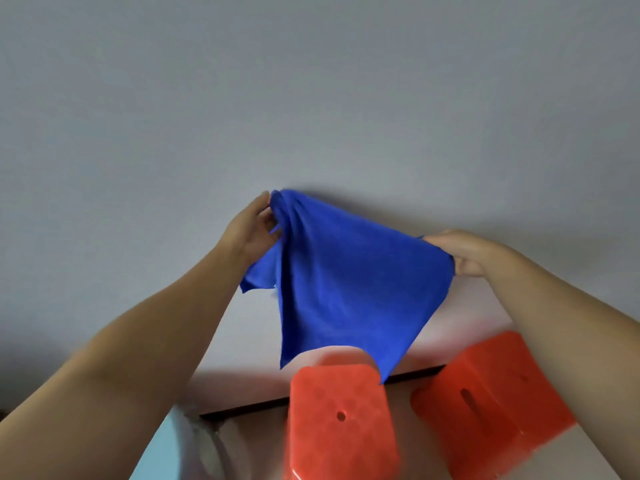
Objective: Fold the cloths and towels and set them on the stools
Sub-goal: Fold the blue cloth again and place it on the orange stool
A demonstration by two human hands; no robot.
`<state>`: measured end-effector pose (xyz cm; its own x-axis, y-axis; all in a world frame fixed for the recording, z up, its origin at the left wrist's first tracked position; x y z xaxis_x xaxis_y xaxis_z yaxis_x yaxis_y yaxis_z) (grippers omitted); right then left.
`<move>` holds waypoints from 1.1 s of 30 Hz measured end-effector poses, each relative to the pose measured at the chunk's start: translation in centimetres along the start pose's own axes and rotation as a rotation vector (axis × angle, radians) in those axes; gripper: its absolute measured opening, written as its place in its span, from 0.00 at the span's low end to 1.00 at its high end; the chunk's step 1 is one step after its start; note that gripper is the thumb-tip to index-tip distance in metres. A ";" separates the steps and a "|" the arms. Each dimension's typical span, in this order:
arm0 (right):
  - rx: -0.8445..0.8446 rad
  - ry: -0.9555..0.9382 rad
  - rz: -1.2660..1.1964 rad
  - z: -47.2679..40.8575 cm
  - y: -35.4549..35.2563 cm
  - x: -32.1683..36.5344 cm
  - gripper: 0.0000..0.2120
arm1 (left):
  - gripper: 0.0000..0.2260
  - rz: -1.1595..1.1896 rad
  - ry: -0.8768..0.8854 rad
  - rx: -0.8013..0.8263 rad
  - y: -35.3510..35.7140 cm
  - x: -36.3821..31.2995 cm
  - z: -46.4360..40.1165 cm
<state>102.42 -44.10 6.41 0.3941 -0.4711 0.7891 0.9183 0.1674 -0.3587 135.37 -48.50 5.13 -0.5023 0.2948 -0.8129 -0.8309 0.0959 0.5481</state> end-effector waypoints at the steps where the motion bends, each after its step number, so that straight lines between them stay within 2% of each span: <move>1: -0.006 -0.006 -0.081 0.1 0.0 0.5 0.05 | 0.13 -0.046 -0.023 0.040 -0.1 1.0 0.4; 4: -0.040 0.019 -0.217 -0.1 0.3 1.5 0.09 | 0.07 -0.390 -0.257 0.047 -1.6 7.0 1.5; 6: -0.041 0.062 -0.301 -0.1 0.2 1.8 0.09 | 0.04 -0.486 -0.275 0.001 -2.3 9.0 1.5; 9: -0.031 0.111 -0.433 -0.1 -0.7 1.2 0.05 | 0.03 -0.375 -0.206 -0.133 -2.7 7.6 1.1; 12: 0.005 0.115 -0.471 0.1 -2.0 0.2 0.03 | 0.05 -0.287 -0.129 -0.173 -2.8 4.8 0.4; 14: 0.051 0.133 -0.444 0.3 -2.8 -0.6 0.04 | 0.04 -0.290 -0.106 -0.187 -2.9 3.1 0.0; 16: 0.069 0.177 -0.333 0.5 -3.3 -1.4 0.06 | 0.03 -0.340 -0.105 -0.193 -2.8 1.7 -0.2; 19: 0.049 0.246 -0.181 0.8 -3.0 -2.0 0.04 | 0.10 -0.435 -0.114 -0.185 -2.8 -0.1 -0.6; 24: 0.016 0.233 -0.094 0.9 -2.0 -2.1 0.04 | 0.17 -0.733 -0.156 -0.207 -3.2 -1.7 -0.8; 26: -0.045 0.203 -0.084 0.6 -1.8 -2.0 0.03 | 0.16 -0.825 -0.171 -0.226 -3.2 -1.9 -0.4; 30: -0.141 0.155 -0.137 0.3 -1.9 -1.6 0.05 | 0.14 -0.879 -0.232 -0.257 -3.6 -1.8 0.2; 33: -0.085 0.180 -0.226 0.5 -2.2 -1.6 0.05 | 0.12 -0.754 -0.348 -0.232 -4.0 -1.5 0.5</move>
<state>99.79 -43.32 6.20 0.1599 -0.6353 0.7555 0.9728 -0.0286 -0.2300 139.57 -48.84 4.30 0.2738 0.5089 -0.8161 -0.9599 0.1981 -0.1985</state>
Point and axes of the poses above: each hand's wrist, its own z-axis away from the middle knuckle, its own y-axis out of the palm, x = y × z, the point moved 1 cm from there along -z, towards the middle knuckle, and after that the axes turned 5 degrees about x, right-handed, at the moved point
